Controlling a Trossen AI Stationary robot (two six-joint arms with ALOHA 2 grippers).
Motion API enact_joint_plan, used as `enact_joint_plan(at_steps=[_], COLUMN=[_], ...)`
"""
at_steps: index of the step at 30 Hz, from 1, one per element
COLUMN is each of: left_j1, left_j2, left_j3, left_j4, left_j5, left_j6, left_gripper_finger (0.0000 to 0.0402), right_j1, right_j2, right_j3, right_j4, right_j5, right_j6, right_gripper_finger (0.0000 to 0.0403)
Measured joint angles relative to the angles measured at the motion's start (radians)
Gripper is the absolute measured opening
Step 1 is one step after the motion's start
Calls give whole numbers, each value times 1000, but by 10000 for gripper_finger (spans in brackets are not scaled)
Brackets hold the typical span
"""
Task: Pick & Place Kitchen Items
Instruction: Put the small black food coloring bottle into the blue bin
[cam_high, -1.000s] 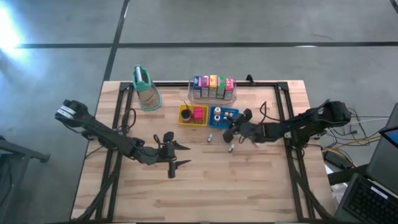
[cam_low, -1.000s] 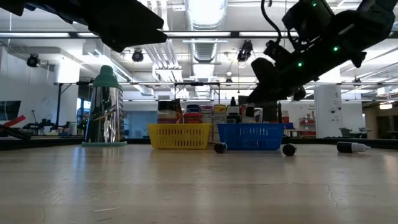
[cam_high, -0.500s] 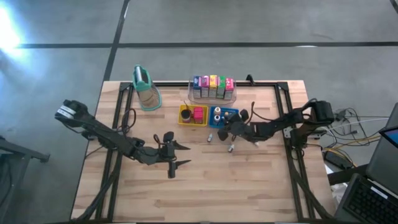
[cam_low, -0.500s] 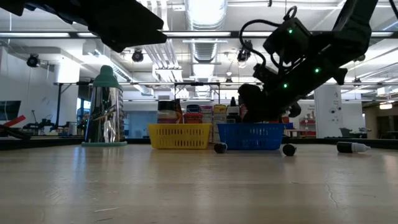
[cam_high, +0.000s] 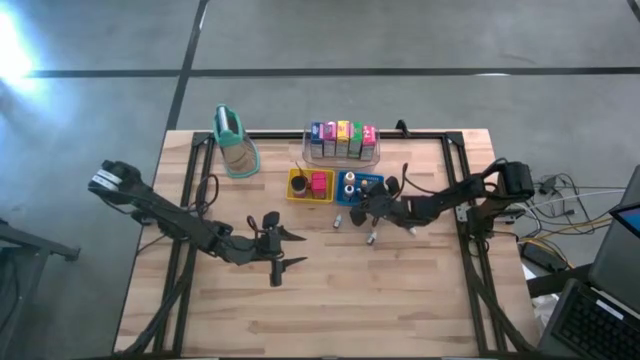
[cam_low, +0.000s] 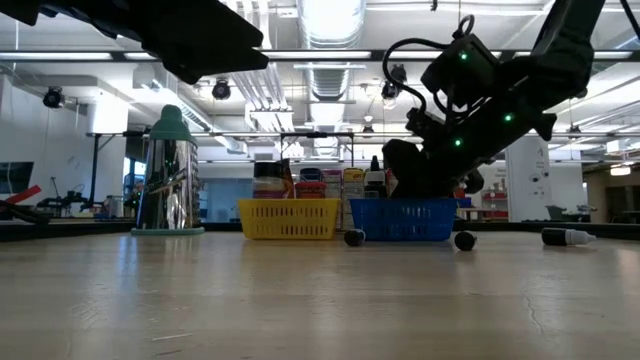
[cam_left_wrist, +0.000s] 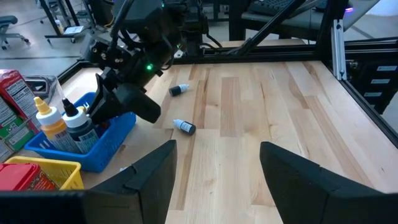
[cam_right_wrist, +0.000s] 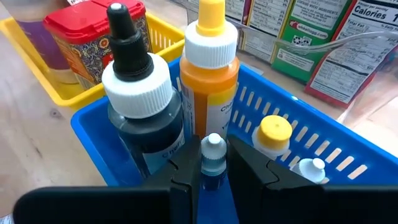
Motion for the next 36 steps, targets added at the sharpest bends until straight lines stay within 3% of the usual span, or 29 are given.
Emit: enact_joint_plan(at_steps=[11, 26, 36], left_j1=[0, 0, 0], left_j2=[0, 0, 0], left_j3=[0, 0, 0], left_j4=[0, 0, 0], left_j5=[0, 0, 0], left_j6=[0, 1, 1], left_gripper_finger=[236, 236, 236], right_j1=[-46, -62, -62], right_j2=[0, 0, 0], right_j3=[0, 1, 1], right_j4=[3, -5, -8], right_j5=[-82, -107, -108], right_j6=[2, -8, -13], right_gripper_finger=[59, 60, 97])
